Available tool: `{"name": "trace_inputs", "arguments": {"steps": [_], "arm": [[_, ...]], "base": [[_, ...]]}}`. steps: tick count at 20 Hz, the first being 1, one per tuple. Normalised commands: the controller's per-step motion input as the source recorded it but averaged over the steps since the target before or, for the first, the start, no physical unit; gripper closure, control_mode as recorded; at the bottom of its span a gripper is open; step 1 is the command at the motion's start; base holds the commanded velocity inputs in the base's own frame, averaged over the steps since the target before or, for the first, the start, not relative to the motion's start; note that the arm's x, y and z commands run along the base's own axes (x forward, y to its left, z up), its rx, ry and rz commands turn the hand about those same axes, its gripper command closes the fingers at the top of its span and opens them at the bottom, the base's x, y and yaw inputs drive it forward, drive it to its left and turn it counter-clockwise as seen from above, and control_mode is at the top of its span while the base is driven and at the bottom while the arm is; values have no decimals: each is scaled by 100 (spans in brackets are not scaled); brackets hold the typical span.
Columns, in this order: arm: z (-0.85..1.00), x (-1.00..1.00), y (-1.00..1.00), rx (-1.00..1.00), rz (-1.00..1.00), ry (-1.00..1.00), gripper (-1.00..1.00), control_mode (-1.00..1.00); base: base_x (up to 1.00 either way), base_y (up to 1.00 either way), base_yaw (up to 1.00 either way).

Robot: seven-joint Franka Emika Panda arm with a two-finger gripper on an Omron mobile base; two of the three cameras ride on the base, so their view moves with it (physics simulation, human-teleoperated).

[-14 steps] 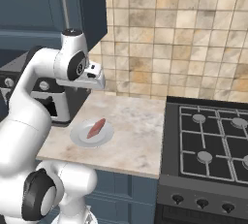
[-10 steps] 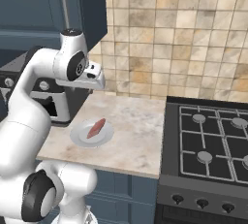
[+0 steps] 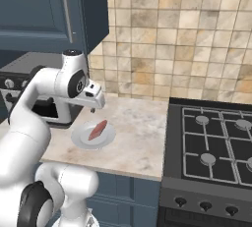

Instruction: Place the steak on the counter behind the older steak on the same shelf of the fridge to maintain FIFO order. Close the fridge door when finished.

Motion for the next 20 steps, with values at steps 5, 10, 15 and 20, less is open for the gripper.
{"name": "trace_inputs", "arguments": {"steps": [5,10,15,20], "arm": [[-74,34,2,4,-19,21,-100,-100],[-39,35,1,3,-13,2,-100,-100],[-44,39,7,0,-4,0,-100,-100],[-39,32,1,0,0,0,-100,-100]], "base": [[0,0,0],[0,0,0],[0,0,0],[0,0,0]]}}
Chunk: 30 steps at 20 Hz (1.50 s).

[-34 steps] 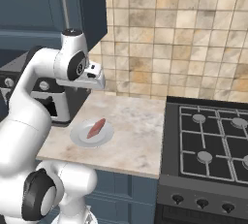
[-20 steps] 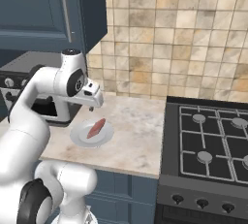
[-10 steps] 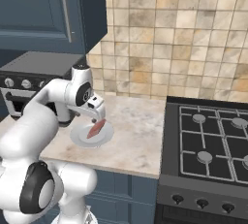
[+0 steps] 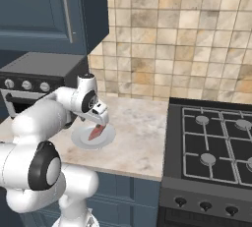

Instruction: Place the steak on the counter behind the older steak on the same shelf of the fridge to maintain FIFO order. Close the fridge door when finished.

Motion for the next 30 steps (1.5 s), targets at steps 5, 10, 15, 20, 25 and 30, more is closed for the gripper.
{"name": "trace_inputs", "arguments": {"steps": [5,10,15,20,25,30], "arm": [[-39,26,0,0,0,0,-100,-100],[-35,28,0,0,0,0,-100,-100],[-35,34,0,0,0,3,-100,-100],[-38,30,0,0,0,5,-100,-100],[-37,20,5,0,0,3,-100,-100],[-30,0,21,-1,0,1,100,-100]], "base": [[0,0,0],[0,0,0],[0,0,0],[0,0,0],[0,0,0],[0,0,0]]}}
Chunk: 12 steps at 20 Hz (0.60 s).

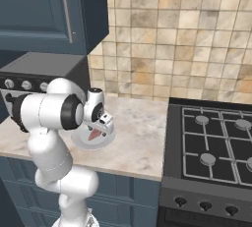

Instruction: Place the steak on the counter behind the older steak on the same shelf of the fridge to maintain FIFO order. Close the fridge door when finished.

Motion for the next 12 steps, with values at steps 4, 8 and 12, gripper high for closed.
{"name": "trace_inputs", "arguments": {"steps": [4,8,12], "arm": [[-16,-18,24,-3,-1,2,100,-100],[-7,-45,0,0,-2,-4,100,-100],[8,-51,0,2,-3,-13,100,-100]], "base": [[0,0,0],[0,0,0],[0,0,0]]}}
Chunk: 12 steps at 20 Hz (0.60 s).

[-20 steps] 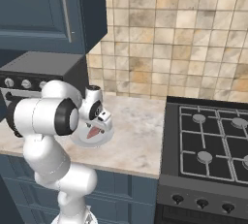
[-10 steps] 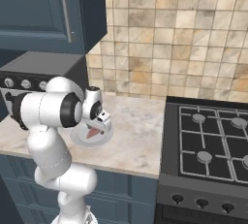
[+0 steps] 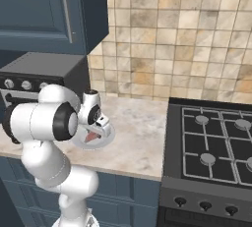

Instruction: Place the steak on the counter behind the older steak on the same shelf of the fridge to maintain FIFO order. Close the fridge door when finished.

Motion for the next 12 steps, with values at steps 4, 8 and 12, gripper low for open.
{"name": "trace_inputs", "arguments": {"steps": [4,8,12], "arm": [[76,-65,-4,1,-2,-16,100,-100],[100,-68,-16,0,0,-15,100,-100],[100,-72,-11,0,0,-12,100,-100]], "base": [[0,0,0],[0,0,0],[0,0,0]]}}
